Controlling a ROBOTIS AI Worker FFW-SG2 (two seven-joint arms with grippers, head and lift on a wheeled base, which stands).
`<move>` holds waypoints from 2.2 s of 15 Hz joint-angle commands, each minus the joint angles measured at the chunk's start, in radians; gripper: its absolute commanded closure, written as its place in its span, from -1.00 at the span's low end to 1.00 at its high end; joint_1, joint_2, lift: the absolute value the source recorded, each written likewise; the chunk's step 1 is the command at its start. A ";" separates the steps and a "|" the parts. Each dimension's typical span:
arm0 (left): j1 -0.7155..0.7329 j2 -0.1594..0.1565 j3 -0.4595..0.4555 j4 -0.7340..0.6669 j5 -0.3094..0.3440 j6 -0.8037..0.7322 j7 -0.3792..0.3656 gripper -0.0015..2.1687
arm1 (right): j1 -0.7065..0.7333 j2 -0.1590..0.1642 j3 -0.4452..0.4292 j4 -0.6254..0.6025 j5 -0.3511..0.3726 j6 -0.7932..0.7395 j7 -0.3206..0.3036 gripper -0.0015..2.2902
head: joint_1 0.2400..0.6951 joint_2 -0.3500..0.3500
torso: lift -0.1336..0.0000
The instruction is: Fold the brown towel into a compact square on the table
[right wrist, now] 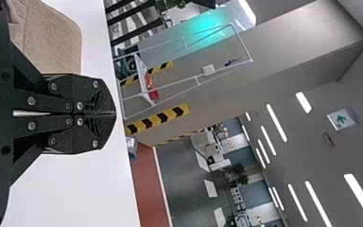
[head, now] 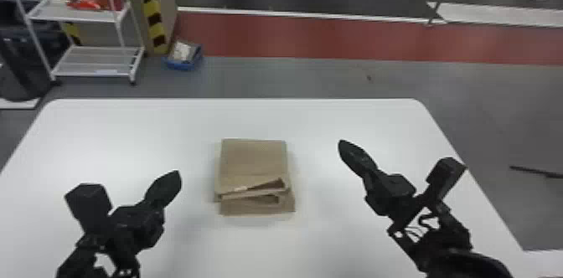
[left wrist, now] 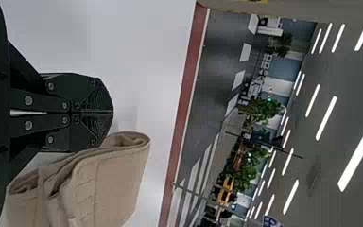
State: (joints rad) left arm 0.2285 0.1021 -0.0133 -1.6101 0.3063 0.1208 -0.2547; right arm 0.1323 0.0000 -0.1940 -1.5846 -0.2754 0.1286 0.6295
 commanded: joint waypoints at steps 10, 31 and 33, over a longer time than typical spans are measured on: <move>-0.061 0.008 0.067 0.038 0.007 -0.005 0.005 0.81 | -0.206 0.001 0.311 0.305 0.306 0.018 -0.040 0.86 | 1.00 0.51 | 0.15; -0.038 0.005 -0.017 -0.099 -0.044 0.010 0.038 0.17 | 0.127 0.001 0.150 -0.118 0.260 -0.065 0.002 -1.00 | 1.00 0.32 | 0.15; -0.017 0.005 -0.039 -0.148 -0.084 -0.020 0.064 -0.90 | 0.214 0.001 0.096 -0.253 0.240 -0.065 -0.037 -0.96 | 1.00 0.23 | 0.15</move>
State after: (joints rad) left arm 0.1959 0.1075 -0.0363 -1.7229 0.2505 0.1205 -0.2001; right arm 0.2839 0.0000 -0.0597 -1.7403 -0.0194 0.0623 0.6072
